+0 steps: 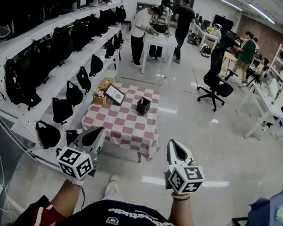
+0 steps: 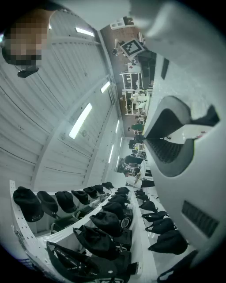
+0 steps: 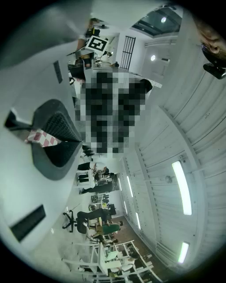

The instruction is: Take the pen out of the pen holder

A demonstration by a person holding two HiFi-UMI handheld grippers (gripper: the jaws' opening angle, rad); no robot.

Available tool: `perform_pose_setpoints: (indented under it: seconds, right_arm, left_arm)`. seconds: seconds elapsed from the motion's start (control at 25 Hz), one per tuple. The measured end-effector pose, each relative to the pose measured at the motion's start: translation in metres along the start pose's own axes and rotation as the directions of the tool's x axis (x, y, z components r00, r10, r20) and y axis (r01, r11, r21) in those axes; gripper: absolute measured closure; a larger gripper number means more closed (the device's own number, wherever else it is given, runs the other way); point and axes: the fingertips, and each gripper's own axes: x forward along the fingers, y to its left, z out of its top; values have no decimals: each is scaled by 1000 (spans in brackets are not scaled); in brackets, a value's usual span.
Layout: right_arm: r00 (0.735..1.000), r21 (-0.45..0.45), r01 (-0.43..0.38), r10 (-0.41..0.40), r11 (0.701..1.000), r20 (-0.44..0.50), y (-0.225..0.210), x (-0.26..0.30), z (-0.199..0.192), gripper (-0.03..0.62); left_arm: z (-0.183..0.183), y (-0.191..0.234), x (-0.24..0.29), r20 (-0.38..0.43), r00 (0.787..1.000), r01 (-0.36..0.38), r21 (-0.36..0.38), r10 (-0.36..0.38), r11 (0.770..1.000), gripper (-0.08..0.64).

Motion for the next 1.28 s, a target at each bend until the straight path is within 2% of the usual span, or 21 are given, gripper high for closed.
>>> perform_pose_setpoints:
  seconds: [0.48,0.72,1.28]
  right_arm:
    - [1000,-21,-9,10,1000,1,3,1,0,595]
    - [1000,-8,3,-3,1000,6,0,2,-3,595]
    - [1000,36,-24,25,999,-7,1,11,-10,595]
  left_arm:
    - [1,-2,0,8,1000,4,-6,-4,1000,552]
    - [-1,-3,-1,6,1000,0,-6,0,1000,552]
    - [-5,1,1,-19,1000,-16,-7,16,1000,552]
